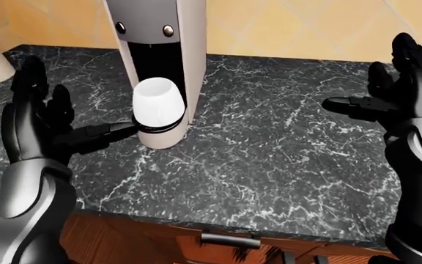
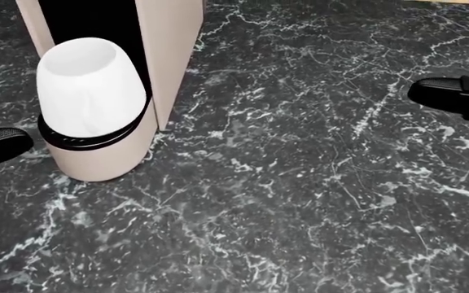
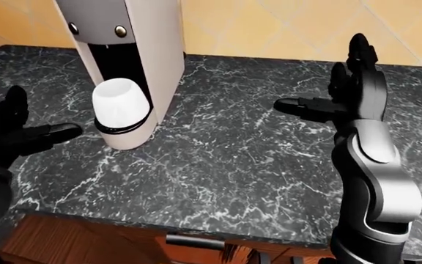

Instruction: Pick the mug from under the coffee machine dispenser and place it on the counter.

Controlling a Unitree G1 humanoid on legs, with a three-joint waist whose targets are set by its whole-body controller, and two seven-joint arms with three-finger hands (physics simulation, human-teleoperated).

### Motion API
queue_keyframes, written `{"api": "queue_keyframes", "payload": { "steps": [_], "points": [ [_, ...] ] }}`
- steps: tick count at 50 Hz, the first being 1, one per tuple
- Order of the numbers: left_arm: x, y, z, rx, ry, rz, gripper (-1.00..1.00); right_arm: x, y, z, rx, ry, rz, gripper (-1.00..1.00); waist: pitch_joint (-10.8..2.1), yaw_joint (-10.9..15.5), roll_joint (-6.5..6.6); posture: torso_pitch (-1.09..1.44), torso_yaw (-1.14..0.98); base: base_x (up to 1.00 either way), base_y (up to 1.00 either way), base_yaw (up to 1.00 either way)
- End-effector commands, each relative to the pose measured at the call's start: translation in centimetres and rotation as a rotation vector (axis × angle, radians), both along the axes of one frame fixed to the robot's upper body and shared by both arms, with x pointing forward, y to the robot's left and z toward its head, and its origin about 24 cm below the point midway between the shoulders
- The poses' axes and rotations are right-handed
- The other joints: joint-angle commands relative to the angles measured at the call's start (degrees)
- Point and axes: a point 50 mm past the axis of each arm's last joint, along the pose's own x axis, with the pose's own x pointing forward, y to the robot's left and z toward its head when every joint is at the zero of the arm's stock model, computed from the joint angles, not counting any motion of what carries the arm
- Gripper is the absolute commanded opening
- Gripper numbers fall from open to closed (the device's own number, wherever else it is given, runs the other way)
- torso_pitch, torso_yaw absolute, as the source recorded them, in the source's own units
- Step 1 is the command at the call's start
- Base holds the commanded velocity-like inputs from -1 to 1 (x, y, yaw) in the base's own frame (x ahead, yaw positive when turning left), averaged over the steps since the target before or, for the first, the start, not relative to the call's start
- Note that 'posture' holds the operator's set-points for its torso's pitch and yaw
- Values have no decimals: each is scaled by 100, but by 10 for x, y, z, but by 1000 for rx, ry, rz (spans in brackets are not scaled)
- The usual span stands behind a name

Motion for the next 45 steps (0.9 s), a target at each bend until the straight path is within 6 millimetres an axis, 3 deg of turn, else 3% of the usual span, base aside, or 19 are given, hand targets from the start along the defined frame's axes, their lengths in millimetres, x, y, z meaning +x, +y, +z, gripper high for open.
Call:
{"api": "queue_keyframes", "payload": {
  "steps": [1,13,32,45],
  "points": [
    [-5,-4,12,16,-65,20,100,-6,0,17,-23,-86,-7,100,-124,-5,5,0,0,0,0,0],
    [-10,-22,12,2,-28,69,100,-6,0,19,-19,-86,-7,100,-105,-1,-1,0,0,0,0,0],
    [-21,-56,20,-25,-12,-69,100,-6,0,17,-23,-83,-5,100,-83,20,-48,0,0,0,0,0],
    [-10,-66,16,-30,-9,-69,100,-8,2,19,-31,-99,-2,100,-98,22,-73,0,0,0,0,0]
  ]
}}
